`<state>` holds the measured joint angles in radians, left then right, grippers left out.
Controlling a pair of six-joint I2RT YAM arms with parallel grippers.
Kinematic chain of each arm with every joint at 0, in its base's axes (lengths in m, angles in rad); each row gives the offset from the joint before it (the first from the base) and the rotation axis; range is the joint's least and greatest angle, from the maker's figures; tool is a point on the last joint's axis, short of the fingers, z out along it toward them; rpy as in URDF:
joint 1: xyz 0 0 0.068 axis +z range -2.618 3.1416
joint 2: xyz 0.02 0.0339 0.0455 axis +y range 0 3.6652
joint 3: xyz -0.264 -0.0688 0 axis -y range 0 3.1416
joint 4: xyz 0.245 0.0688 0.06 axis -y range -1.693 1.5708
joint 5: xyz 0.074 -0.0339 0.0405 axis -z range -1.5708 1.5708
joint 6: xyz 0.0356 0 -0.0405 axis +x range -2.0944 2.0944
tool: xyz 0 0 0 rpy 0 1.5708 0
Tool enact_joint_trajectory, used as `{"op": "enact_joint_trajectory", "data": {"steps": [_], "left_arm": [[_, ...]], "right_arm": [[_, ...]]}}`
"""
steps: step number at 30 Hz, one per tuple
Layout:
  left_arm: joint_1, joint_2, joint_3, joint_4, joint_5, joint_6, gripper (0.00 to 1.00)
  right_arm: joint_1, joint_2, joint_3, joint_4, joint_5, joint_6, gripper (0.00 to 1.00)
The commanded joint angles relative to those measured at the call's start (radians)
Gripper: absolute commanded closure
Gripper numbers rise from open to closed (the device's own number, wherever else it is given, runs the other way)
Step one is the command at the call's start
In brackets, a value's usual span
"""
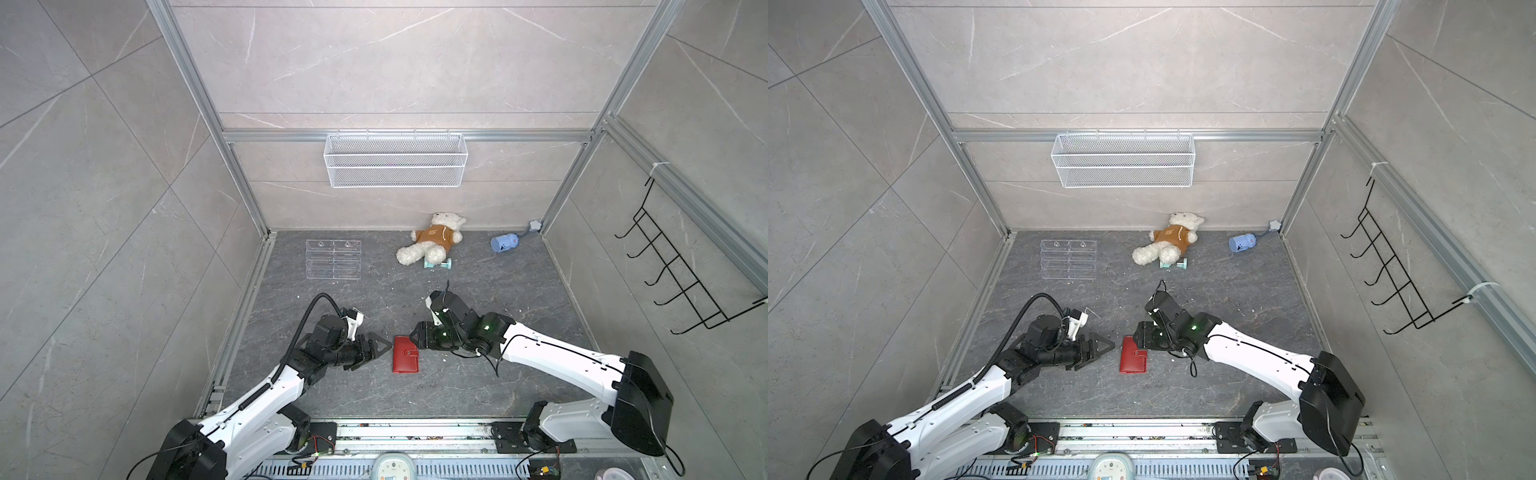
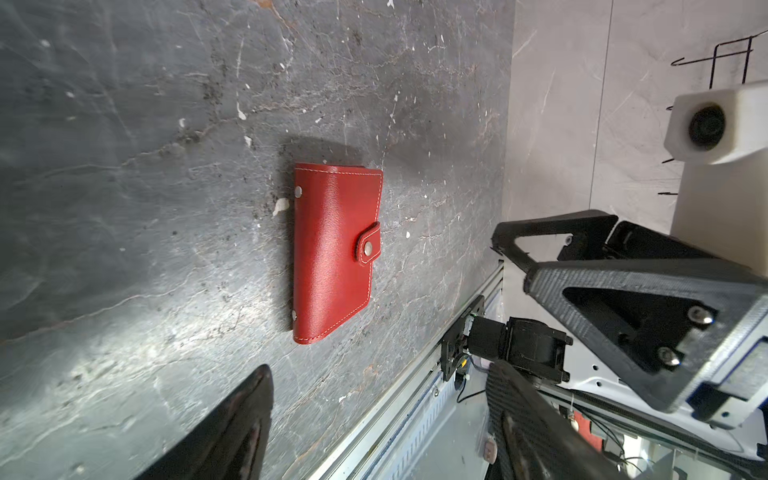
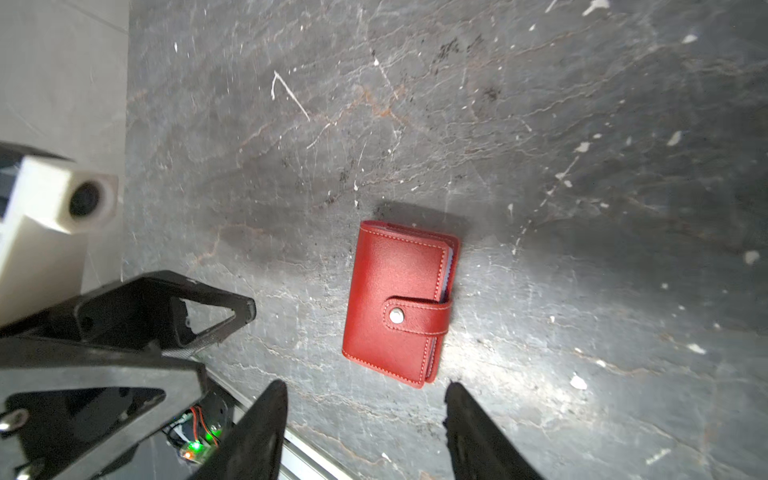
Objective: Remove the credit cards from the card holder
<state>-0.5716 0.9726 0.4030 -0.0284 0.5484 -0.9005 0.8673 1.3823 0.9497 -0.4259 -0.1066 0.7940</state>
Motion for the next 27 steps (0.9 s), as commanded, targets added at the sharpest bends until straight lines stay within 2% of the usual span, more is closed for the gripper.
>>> {"op": "enact_joint_trajectory", "data": {"steps": [1, 8, 11, 16, 27], "left_arm": [[-0.046, 0.044, 0.026, 0.091, -0.025, -0.012, 0.22], [-0.127, 0.167, 0.057, 0.133, -0.082, -0.011, 0.46], [-0.143, 0.209, 0.072, 0.147, -0.089, -0.011, 0.59], [-0.165, 0.275, 0.100, 0.166, -0.096, -0.006, 0.73], [-0.196, 0.390, 0.129, 0.174, -0.131, -0.001, 0.92]], "right_arm": [[0.027, 0.076, 0.025, -0.020, 0.000, -0.020, 0.43], [0.096, 0.254, 0.163, -0.138, 0.116, -0.047, 0.47], [0.101, 0.288, 0.183, -0.143, 0.132, -0.045, 0.48], [0.108, 0.335, 0.211, -0.157, 0.151, -0.047, 0.50], [0.109, 0.392, 0.221, -0.130, 0.144, -0.042, 0.53]]}}
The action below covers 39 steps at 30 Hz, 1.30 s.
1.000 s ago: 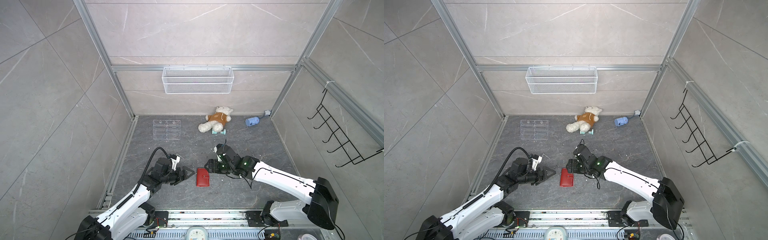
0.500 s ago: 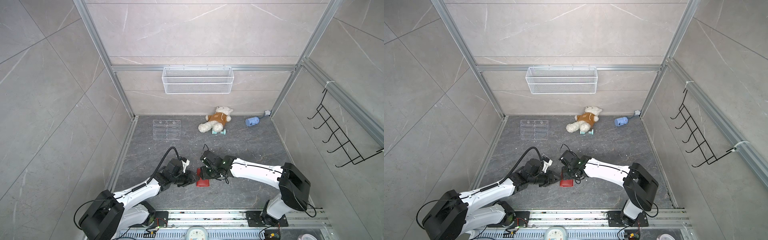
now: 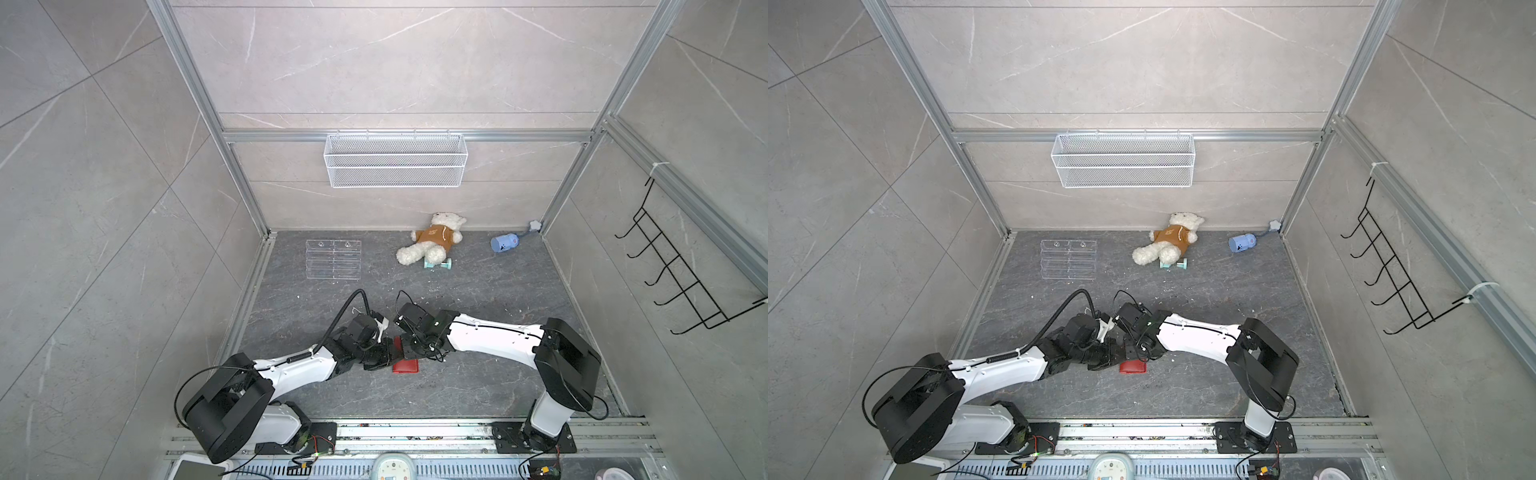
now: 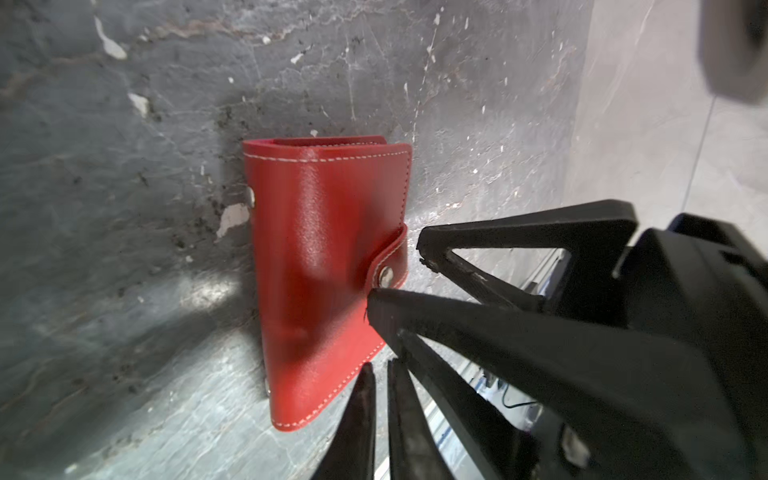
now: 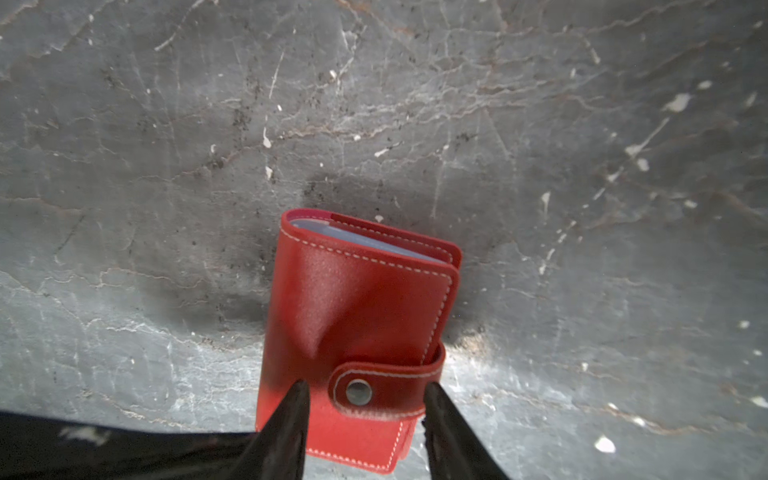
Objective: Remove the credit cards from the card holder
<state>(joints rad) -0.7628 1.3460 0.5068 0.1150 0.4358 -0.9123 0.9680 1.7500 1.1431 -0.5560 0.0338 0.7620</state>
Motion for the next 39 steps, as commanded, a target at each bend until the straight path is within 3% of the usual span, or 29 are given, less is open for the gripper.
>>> {"op": "enact_joint_trajectory", "data": {"steps": [1, 8, 19, 29, 39], "left_arm": [[-0.007, 0.022, 0.021, 0.031, -0.022, 0.009, 0.94], [-0.008, 0.050, 0.005, 0.035, -0.044, 0.004, 1.00], [-0.010, 0.094, -0.014, 0.041, -0.074, -0.004, 1.00], [-0.014, 0.113, -0.031, 0.042, -0.094, -0.017, 1.00], [-0.016, 0.105, -0.040, 0.040, -0.115, -0.031, 1.00]], "right_arm": [[0.009, 0.031, 0.027, 0.004, 0.002, -0.009, 0.53], [0.009, 0.060, 0.027, 0.022, -0.002, -0.004, 0.53], [0.008, 0.094, 0.035, -0.006, 0.030, 0.001, 0.54], [0.008, 0.113, 0.039, -0.034, 0.057, -0.002, 0.69], [0.008, 0.100, 0.046, -0.053, 0.074, -0.003, 0.78]]}}
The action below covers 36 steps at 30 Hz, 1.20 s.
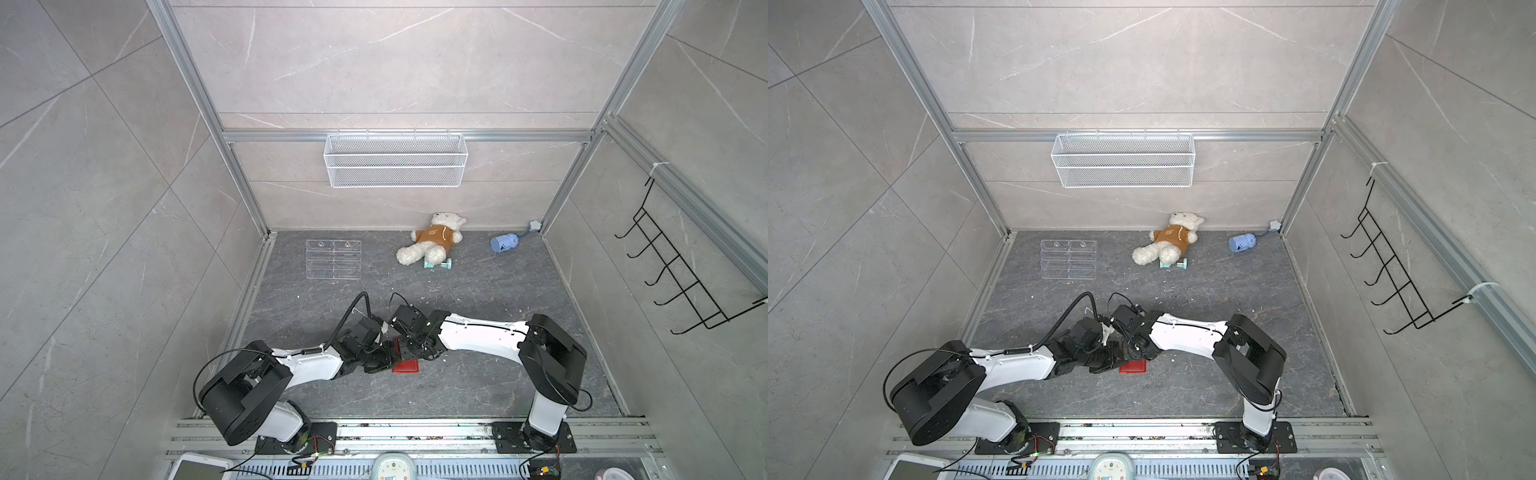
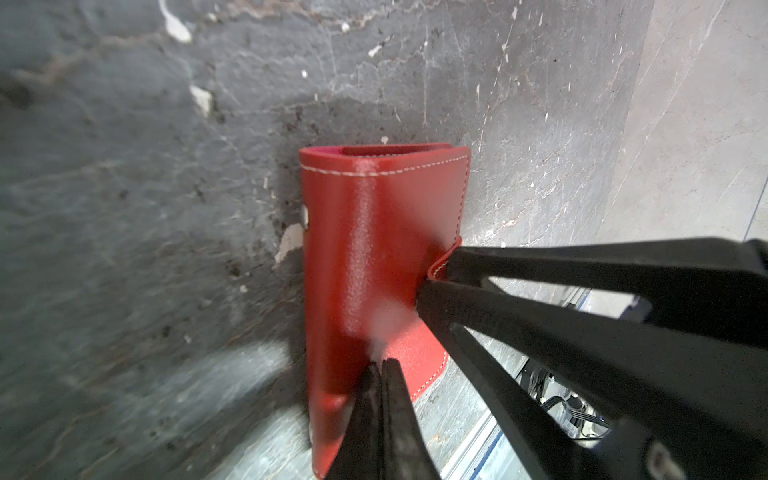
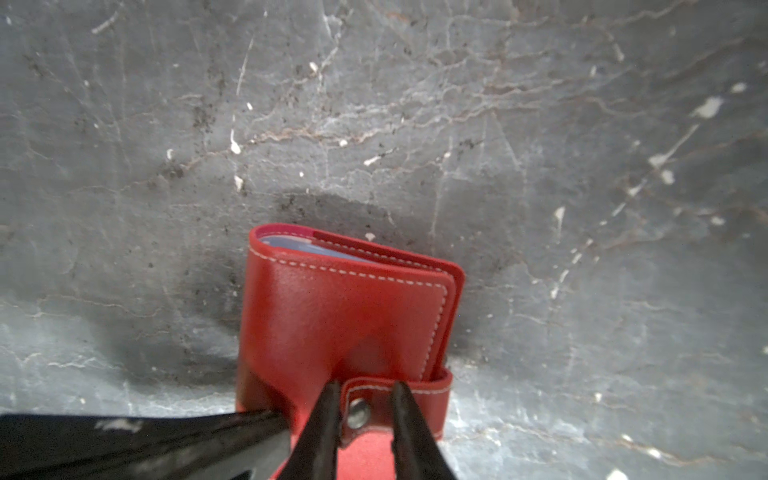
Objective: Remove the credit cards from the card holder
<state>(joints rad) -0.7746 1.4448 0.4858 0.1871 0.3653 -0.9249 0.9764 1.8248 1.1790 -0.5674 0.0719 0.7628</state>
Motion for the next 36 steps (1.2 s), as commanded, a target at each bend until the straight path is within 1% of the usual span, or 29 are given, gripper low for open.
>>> {"op": "enact_joint_trajectory", "data": {"steps": [1, 2, 5, 14, 25, 36], "left_arm": [[-0.004, 0.007, -0.019, -0.032, -0.046, -0.021, 1.00], [-0.003, 0.009, -0.018, -0.032, -0.046, -0.023, 1.00], [-0.004, 0.012, -0.022, -0.033, -0.051, -0.028, 1.00], [-0.004, 0.012, -0.027, -0.044, -0.067, -0.042, 1.00], [-0.005, 0.013, -0.037, -0.063, -0.104, -0.081, 1.00], [-0.005, 0.020, -0.045, -0.072, -0.121, -0.098, 1.00]], "right_arm": [[0.000, 0.026, 0.010, -0.043, 0.035, -0.003, 0.81], [-0.001, 0.026, 0.010, -0.043, 0.035, -0.003, 0.81], [-0.001, 0.027, 0.013, -0.045, 0.034, -0.001, 0.90], [-0.002, 0.016, 0.014, -0.046, 0.029, 0.009, 1.00], [-0.005, -0.022, 0.005, -0.051, 0.039, 0.011, 1.00], [-0.051, -0.141, -0.110, 0.062, -0.015, 0.028, 1.00]]}}
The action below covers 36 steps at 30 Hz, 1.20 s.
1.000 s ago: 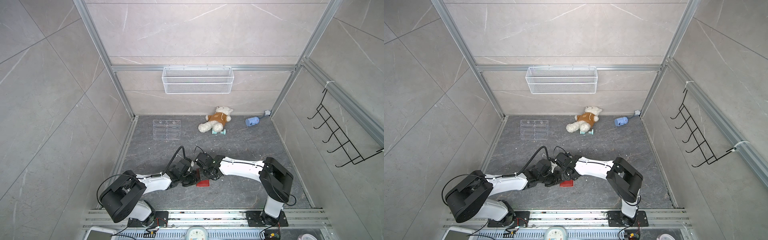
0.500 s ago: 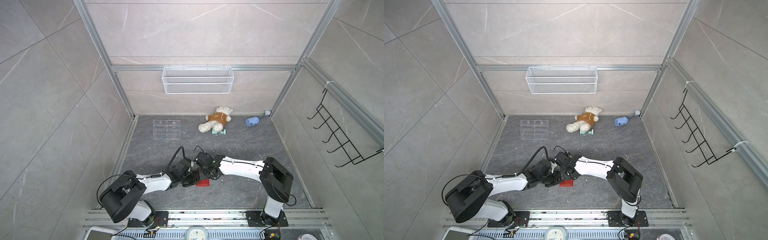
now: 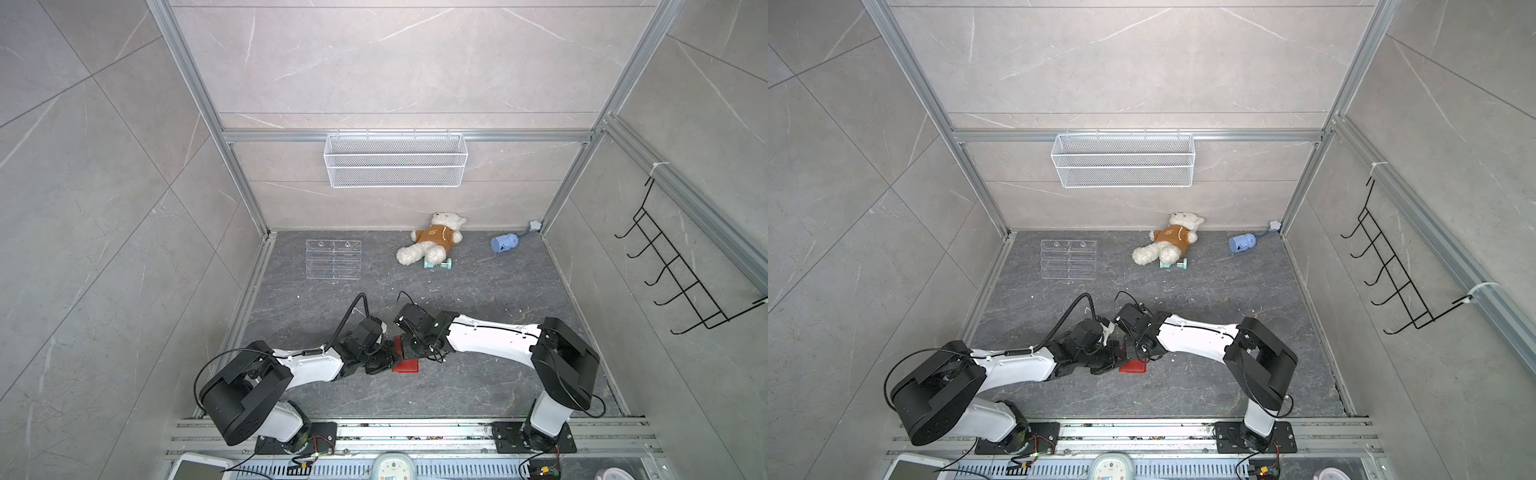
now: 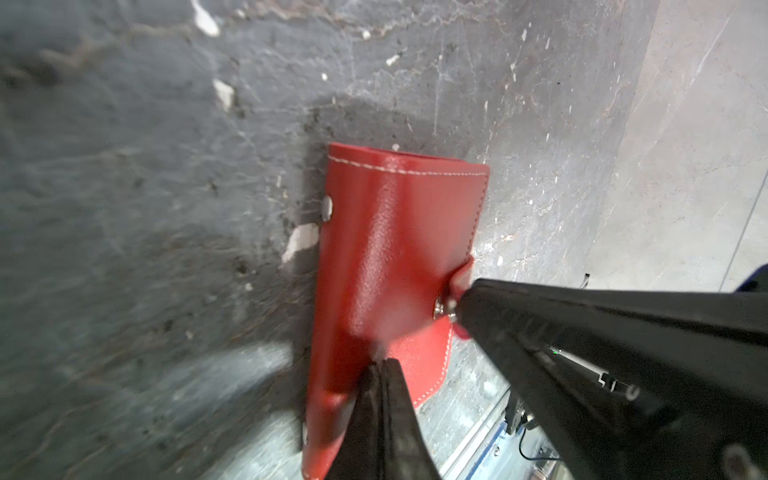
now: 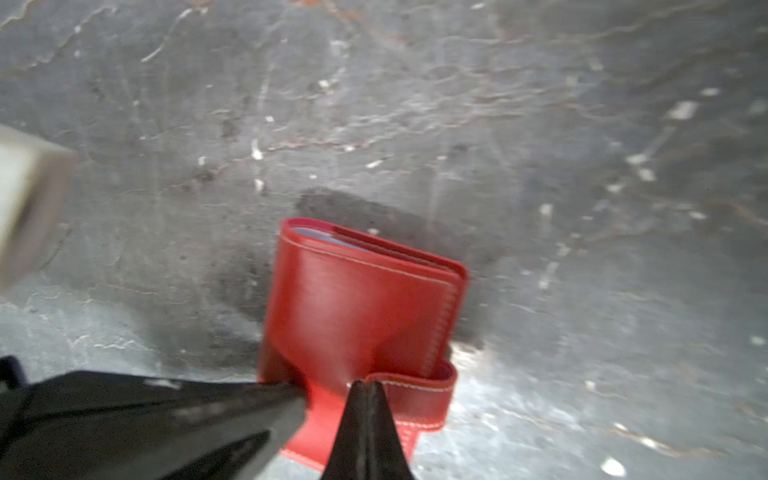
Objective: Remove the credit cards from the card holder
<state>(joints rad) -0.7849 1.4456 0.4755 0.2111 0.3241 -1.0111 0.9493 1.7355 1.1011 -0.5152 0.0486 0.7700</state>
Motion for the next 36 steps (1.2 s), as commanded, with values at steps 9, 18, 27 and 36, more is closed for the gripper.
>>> {"op": "enact_joint_trajectory", "data": {"steps": [9, 18, 27, 36], "left_arm": [[0.004, 0.003, -0.037, -0.079, -0.082, -0.008, 1.00], [0.004, -0.145, 0.011, -0.102, -0.080, 0.030, 1.00], [0.004, -0.234, 0.027, -0.111, -0.068, 0.024, 1.00], [0.005, -0.479, 0.020, -0.233, -0.104, 0.016, 0.80]], "right_arm": [[-0.062, -0.115, -0.103, 0.038, -0.003, 0.027, 1.00], [-0.095, -0.168, -0.211, 0.063, 0.002, 0.053, 1.00], [-0.106, -0.178, -0.262, 0.060, -0.008, 0.076, 0.94], [-0.145, -0.236, -0.271, -0.015, -0.011, 0.068, 0.70]]}}
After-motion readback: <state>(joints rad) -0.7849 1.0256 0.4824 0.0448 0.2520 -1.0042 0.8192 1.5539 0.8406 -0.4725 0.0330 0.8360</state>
